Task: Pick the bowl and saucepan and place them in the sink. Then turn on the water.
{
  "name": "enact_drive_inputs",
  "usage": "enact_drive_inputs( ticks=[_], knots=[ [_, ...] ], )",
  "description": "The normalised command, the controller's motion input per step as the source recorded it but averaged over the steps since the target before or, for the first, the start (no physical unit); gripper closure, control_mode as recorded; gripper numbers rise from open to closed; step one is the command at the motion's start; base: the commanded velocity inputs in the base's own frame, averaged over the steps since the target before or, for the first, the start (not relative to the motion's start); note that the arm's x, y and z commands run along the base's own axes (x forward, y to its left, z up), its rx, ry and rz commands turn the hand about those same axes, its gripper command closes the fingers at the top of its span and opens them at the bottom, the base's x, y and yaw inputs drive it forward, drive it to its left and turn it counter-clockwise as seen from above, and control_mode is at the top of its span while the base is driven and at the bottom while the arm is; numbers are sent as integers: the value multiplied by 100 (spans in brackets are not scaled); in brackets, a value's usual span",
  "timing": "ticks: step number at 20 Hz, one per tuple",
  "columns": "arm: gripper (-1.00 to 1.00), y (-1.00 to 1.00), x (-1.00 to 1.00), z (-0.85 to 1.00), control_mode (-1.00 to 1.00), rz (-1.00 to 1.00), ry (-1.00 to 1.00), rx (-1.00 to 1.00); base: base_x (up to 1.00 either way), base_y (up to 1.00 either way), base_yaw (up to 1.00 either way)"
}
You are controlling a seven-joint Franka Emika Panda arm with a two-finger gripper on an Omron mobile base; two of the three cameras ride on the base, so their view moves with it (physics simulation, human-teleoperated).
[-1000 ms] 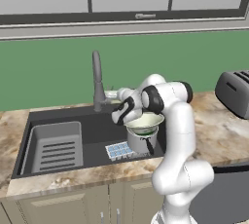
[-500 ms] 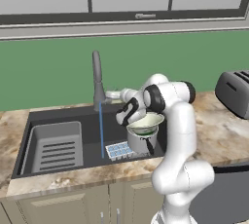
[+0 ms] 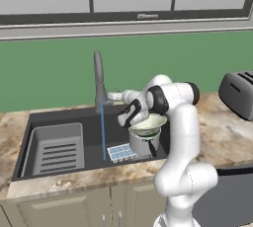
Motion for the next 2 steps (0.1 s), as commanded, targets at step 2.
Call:
enact_drive_inputs(
  ticks=[2],
  knots=[
    [-100, -92, -1, 0, -100, 0, -9, 7, 0, 0, 0]
  ],
)
